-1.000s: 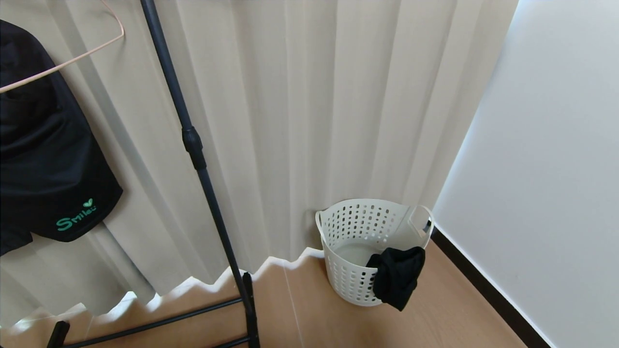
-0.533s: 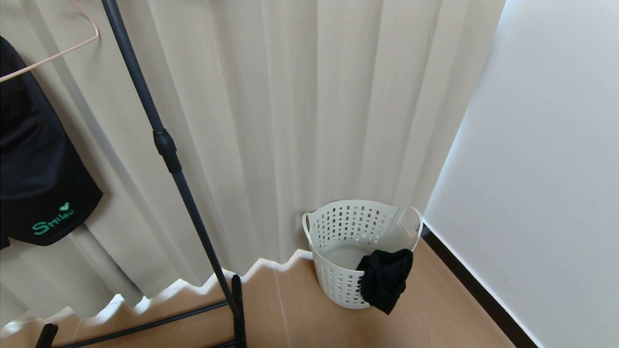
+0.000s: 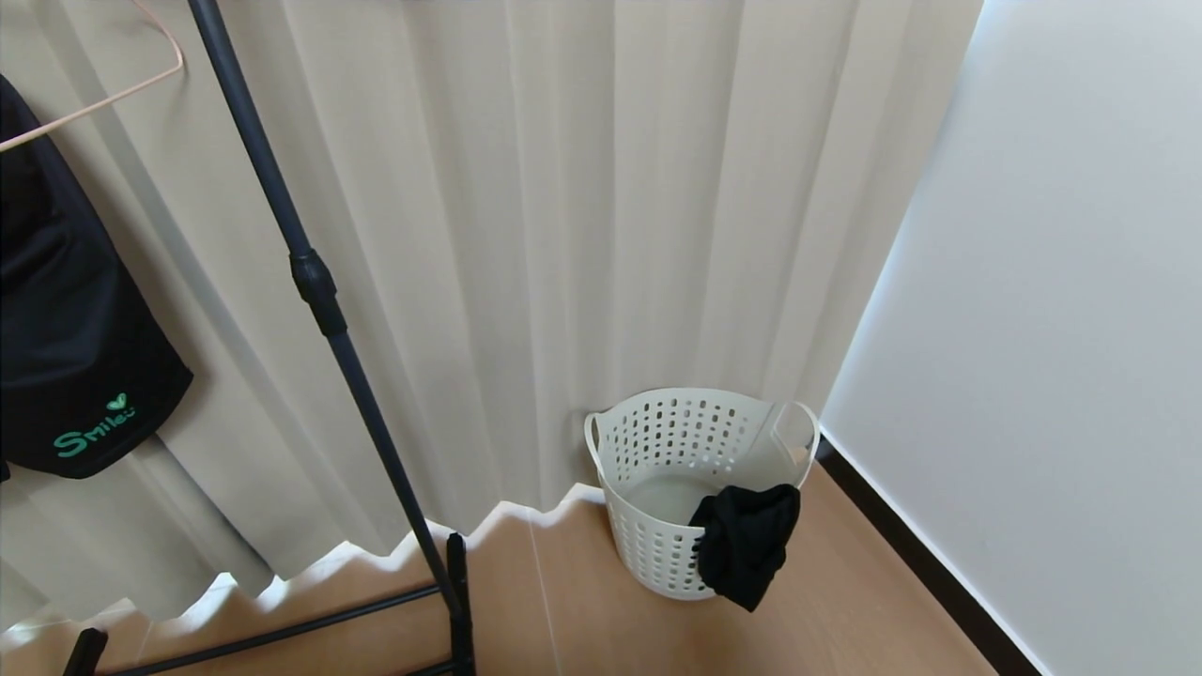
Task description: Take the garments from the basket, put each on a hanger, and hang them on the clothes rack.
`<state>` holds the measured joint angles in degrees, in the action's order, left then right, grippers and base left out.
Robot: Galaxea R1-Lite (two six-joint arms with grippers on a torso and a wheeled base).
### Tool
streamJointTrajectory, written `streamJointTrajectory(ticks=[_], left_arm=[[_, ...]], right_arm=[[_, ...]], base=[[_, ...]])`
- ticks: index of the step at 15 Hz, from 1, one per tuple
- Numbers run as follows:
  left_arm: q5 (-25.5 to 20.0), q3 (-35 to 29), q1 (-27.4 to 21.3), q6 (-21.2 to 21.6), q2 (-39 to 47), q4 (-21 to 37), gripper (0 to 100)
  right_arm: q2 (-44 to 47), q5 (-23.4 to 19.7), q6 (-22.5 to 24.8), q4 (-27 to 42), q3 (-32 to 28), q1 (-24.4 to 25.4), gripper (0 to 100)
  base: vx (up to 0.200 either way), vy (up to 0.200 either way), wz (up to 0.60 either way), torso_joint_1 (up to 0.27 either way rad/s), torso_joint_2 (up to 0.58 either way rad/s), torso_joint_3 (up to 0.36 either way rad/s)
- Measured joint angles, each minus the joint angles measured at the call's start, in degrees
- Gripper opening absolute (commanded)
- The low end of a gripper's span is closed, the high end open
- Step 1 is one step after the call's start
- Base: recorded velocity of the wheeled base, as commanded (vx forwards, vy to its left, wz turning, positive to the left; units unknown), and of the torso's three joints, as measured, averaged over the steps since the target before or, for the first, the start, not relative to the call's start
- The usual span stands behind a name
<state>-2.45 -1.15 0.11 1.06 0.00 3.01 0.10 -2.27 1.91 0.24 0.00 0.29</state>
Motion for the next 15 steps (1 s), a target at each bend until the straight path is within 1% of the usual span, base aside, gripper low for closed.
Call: streamJointTrajectory(ticks=[15], left_arm=[[0.0,0.0,0.0,-0.1,0.0,0.0,100]], right_arm=[[0.0,0.1,0.0,0.0,0.0,0.0,100]], base=[[0.000,0.000,0.00,0.005,0.00,-0.192]])
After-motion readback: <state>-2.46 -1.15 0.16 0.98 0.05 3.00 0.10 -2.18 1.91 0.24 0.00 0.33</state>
